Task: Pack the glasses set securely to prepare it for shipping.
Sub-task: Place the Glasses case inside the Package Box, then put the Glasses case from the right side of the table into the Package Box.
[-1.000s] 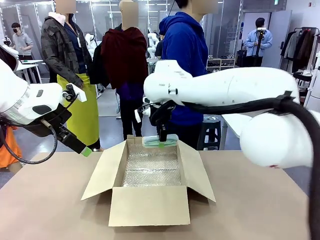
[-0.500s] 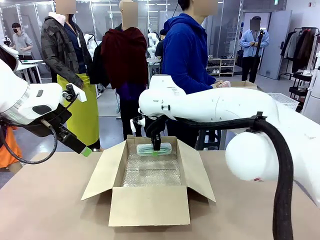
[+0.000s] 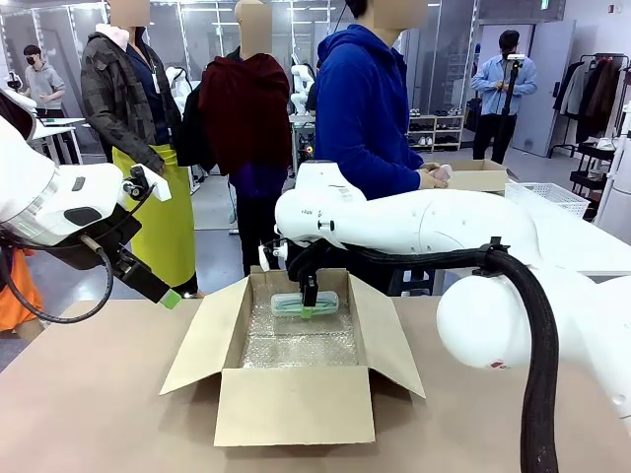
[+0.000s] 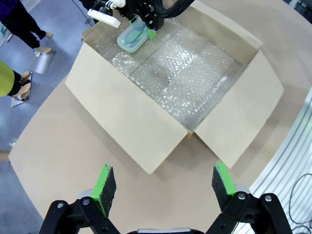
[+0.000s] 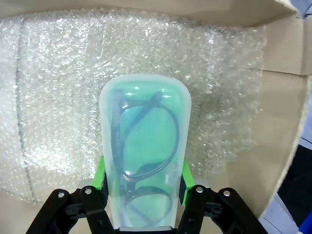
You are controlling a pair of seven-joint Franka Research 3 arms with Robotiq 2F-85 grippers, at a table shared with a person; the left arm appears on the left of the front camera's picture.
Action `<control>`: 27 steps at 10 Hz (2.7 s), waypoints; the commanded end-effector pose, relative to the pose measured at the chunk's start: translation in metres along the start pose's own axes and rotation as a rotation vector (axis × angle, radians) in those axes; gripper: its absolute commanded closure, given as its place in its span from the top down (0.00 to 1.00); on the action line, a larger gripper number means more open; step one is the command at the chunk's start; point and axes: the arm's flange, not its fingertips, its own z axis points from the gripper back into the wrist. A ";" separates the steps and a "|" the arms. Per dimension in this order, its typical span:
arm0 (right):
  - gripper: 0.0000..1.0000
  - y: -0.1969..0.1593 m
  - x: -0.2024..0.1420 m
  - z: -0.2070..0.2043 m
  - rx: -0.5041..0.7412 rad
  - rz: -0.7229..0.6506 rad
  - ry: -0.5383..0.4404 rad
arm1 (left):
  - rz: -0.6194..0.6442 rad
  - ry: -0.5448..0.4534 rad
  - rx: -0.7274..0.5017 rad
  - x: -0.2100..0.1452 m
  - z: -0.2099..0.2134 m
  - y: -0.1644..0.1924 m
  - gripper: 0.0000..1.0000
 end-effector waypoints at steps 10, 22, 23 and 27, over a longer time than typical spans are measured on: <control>1.00 0.003 0.003 -0.001 0.020 0.003 0.008 | -0.002 -0.006 -0.011 0.000 0.000 0.001 1.00; 1.00 0.030 0.004 0.042 0.040 0.006 0.000 | -0.002 -0.006 -0.011 0.000 0.000 0.001 1.00; 1.00 0.046 0.002 0.065 0.020 -0.012 -0.009 | -0.002 -0.006 -0.011 0.000 0.000 0.001 1.00; 1.00 0.080 -0.026 0.098 -0.022 -0.119 -0.052 | -0.002 -0.006 -0.011 0.000 0.000 0.001 1.00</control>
